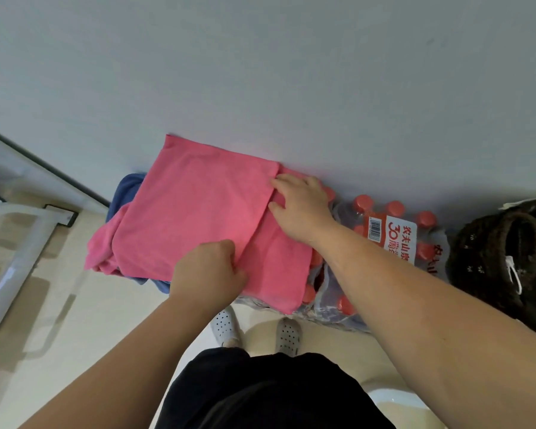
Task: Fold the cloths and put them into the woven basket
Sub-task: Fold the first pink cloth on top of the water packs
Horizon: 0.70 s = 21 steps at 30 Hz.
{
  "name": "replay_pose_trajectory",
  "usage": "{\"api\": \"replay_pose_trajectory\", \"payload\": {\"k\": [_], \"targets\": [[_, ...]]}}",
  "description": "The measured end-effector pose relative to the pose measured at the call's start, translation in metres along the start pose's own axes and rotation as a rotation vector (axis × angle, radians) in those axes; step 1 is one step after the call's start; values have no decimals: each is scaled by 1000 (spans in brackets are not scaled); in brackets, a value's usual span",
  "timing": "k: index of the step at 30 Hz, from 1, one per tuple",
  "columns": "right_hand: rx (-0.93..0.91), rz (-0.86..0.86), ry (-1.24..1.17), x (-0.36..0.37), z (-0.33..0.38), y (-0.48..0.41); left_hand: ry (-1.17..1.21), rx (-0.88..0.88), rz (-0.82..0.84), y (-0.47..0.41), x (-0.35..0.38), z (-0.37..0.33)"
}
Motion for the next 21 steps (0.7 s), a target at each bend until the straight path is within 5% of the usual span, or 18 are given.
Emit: {"api": "replay_pose_trajectory", "payload": {"k": [8, 12, 17, 21], "targets": [[-117, -249, -287, -32, 2, -1, 97, 123, -186, 25, -40, -16], [-36, -380, -471, -52, -17, 24, 135, 236, -190, 32, -38, -47], [127, -81, -434, -31, -51, 39, 177, 197, 86, 13, 13, -76], [96, 41, -350, -21, -56, 42, 233, 130, 129, 6, 35, -83]]}}
Point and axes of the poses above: each hand's wrist, its own y-axis away from the middle knuckle, its own x-axis out of the palm, z = x × y, the point moved 1 cm from there along -y, towards the middle knuckle, and after that the axes turned 10 degrees about z, right-handed, at the moved point
